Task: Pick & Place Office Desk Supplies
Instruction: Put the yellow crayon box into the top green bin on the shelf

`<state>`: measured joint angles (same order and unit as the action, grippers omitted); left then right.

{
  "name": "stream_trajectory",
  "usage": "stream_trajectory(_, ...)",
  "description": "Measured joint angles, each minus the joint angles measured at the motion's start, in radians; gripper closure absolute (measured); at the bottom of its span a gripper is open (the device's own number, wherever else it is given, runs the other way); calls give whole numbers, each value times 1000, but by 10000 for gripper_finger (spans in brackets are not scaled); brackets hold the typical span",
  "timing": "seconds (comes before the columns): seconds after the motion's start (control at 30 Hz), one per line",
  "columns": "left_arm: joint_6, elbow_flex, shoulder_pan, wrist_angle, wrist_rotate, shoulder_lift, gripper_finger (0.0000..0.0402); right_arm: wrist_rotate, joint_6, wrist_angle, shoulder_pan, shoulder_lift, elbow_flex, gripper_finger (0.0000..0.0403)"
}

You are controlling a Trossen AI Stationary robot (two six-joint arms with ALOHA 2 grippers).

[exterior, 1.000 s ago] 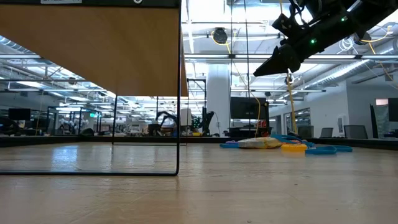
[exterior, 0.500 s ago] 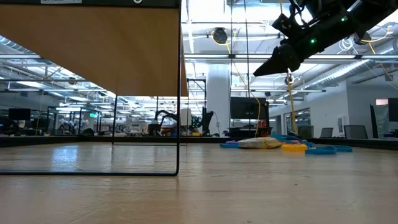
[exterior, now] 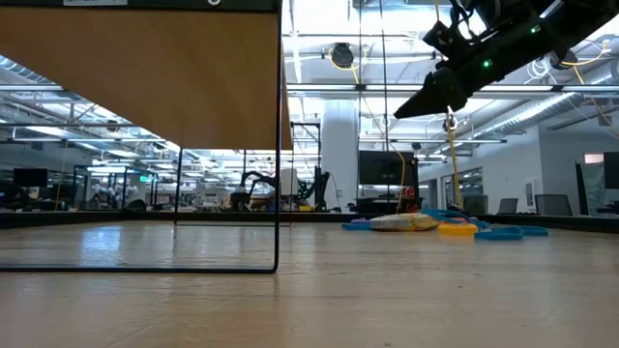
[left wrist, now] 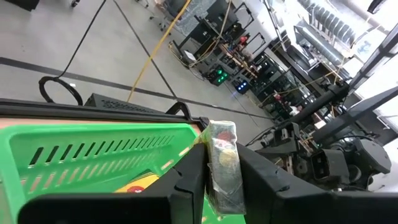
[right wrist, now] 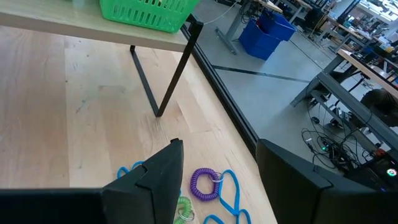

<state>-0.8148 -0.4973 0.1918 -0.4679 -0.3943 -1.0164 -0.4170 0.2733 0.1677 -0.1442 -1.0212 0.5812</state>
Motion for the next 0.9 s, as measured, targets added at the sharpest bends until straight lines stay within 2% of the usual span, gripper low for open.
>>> stream_trajectory(0.57, 27, 0, -1, 0, 0, 0, 317, 0, 0, 6, 0, 0, -4, 211)
stream_trajectory(0.9, 52, 0, -1, 0, 0, 0, 317, 0, 22, 163, 0, 0, -82, 211)
